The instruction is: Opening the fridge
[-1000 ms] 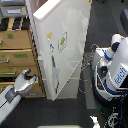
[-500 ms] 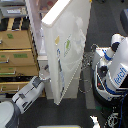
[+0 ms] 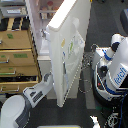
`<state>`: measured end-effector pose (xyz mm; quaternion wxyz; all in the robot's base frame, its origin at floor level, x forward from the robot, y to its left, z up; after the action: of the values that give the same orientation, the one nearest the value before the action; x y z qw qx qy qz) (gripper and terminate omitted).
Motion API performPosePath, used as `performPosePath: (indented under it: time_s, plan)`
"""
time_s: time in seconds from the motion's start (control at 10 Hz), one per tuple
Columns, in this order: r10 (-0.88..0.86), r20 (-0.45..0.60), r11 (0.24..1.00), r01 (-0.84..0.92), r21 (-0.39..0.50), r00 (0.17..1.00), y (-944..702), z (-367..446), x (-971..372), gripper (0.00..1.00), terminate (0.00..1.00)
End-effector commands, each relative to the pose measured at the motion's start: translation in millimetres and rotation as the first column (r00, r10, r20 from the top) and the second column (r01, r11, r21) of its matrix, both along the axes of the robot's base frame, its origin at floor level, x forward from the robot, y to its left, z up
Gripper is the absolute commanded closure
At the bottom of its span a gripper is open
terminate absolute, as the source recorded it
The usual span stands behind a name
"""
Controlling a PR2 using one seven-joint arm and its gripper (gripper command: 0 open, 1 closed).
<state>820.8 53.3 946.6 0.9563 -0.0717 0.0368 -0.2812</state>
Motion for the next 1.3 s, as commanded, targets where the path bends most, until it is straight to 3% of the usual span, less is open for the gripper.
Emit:
performPosePath:
  time_s: [0.1,0.5,0.6,0.7,0.8,1.0,1.1,1.2,1.3]
  plan:
    - [-0.754,0.41,0.57,0.822,0.019,0.513,-374.9,504.9,-623.8,0.0,0.0]
    - [-0.789,0.501,0.365,0.927,-0.082,0.355,-371.3,558.8,-753.3,0.0,0.0]
    - [-0.792,0.513,0.296,0.943,-0.151,0.33,-363.5,573.3,-774.0,0.0,0.0]
    - [-0.807,0.546,0.098,0.962,-0.254,0.226,-341.2,597.1,-809.9,0.0,0.0]
    - [-0.809,0.567,-0.039,0.947,-0.318,0.157,-324.6,610.6,-822.6,0.0,0.0]
    - [-0.775,0.629,-0.232,0.899,-0.373,0.061,-297.8,627.7,-833.7,0.0,0.0]
    - [-0.757,0.652,-0.286,0.882,-0.376,0.033,-287.3,632.1,-844.0,0.0,0.0]
    - [-0.753,0.657,-0.279,0.89,-0.361,0.031,-288.3,626.2,-843.4,0.0,0.0]
    - [-0.777,0.619,-0.159,0.914,-0.373,0.118,-308.6,586.9,-789.0,0.0,0.0]
